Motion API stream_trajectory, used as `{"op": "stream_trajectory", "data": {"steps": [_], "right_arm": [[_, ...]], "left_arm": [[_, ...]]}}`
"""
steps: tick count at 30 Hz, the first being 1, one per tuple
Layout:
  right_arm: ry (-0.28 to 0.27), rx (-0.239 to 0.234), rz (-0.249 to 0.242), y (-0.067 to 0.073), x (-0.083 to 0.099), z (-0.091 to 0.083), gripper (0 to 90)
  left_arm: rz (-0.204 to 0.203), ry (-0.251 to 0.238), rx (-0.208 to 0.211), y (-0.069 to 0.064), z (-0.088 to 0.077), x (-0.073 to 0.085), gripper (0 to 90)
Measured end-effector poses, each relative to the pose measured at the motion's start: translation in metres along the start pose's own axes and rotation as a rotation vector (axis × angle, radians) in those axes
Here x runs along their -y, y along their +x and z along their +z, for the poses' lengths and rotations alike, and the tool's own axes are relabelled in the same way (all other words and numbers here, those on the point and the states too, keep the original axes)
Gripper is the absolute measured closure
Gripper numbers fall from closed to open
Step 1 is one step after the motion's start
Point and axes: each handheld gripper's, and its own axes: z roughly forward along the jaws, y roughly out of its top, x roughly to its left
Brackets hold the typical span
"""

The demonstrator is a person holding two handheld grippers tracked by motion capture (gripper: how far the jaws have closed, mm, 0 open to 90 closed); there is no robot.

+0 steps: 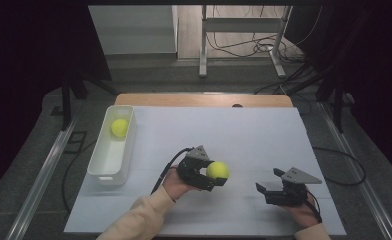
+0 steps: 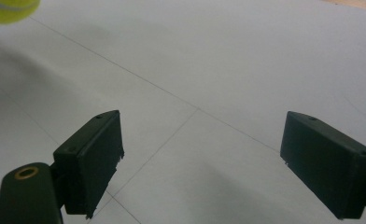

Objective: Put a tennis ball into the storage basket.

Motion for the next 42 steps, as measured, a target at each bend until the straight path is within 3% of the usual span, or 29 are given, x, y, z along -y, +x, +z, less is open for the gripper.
{"op": "stream_trajectory", "data": {"steps": [14,42], "right_arm": [[0.0,-0.004,-0.002,0.0,0.0,0.001,13.8],[0.005,0.002,-0.003,0.0,0.0,0.001,13.9]], "left_arm": [[-0.012,-0.069,-0.038,0.005,-0.029,-0.006,26.9],[-0.047,-0.148,-0.119,0.02,-0.067,-0.008,26.9]]}}
